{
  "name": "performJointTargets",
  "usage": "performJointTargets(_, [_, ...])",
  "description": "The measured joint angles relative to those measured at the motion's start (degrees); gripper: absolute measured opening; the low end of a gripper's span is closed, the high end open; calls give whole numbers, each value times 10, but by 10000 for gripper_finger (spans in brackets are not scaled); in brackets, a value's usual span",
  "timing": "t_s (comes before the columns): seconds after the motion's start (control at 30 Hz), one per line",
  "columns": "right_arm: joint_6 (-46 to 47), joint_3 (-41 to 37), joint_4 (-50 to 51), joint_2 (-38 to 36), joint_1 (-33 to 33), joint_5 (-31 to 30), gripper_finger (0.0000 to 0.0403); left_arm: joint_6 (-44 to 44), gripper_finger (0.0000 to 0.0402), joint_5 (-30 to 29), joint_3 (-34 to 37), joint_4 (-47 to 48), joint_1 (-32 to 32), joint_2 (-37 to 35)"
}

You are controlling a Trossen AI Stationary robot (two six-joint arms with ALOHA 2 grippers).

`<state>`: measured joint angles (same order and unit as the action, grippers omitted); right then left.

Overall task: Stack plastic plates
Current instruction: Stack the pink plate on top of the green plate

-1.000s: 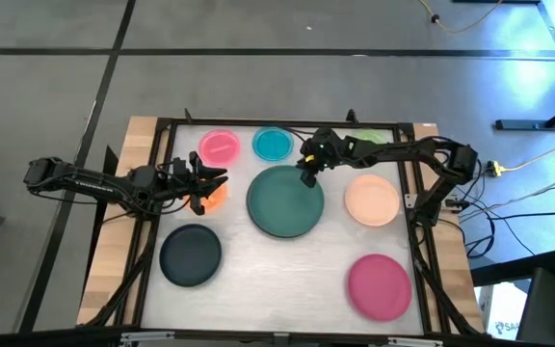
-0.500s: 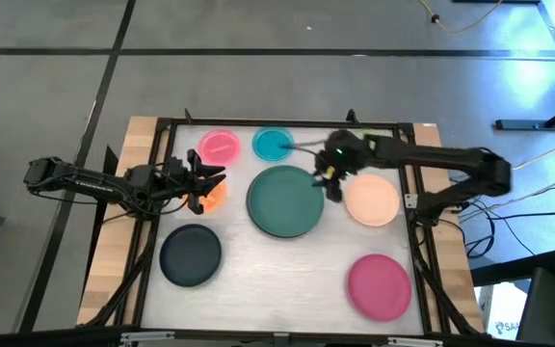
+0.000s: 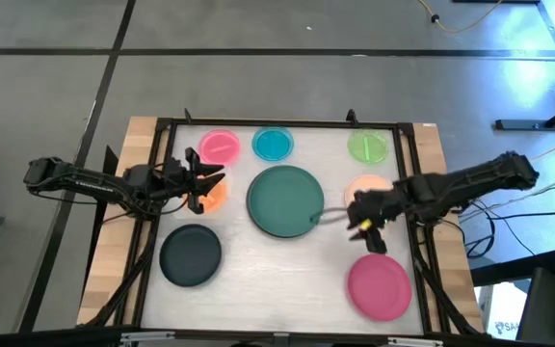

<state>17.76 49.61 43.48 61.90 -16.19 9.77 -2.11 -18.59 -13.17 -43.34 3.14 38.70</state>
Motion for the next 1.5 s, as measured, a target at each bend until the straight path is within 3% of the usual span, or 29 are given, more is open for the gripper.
performJointTargets(0.23, [110, -68, -5, 9, -87, -3, 145, 14, 105, -1, 0, -15, -1, 0])
performJointTargets(0.47, [205, -119, -6, 9, -135, -27, 145, 11, 105, -1, 0, -12, -18, 0])
performJointTargets(0.7, [213, -163, -17, 9, -150, -29, 145, 9, 105, -3, 0, -12, -17, 7])
performJointTargets(1.07, [212, -250, -180, 9, -150, -21, 143, 8, 105, -4, 0, -12, -17, 7])
performJointTargets(1.2, [211, -258, -205, 9, -150, -17, 116, 8, 105, -4, 0, -11, -17, 11])
performJointTargets(1.43, [193, -258, -203, 9, -149, -16, 14, 9, 105, -5, 0, -11, -17, 11])
performJointTargets(1.5, [194, -258, -205, 9, -149, -17, 7, 9, 105, -5, 0, -11, -17, 11])
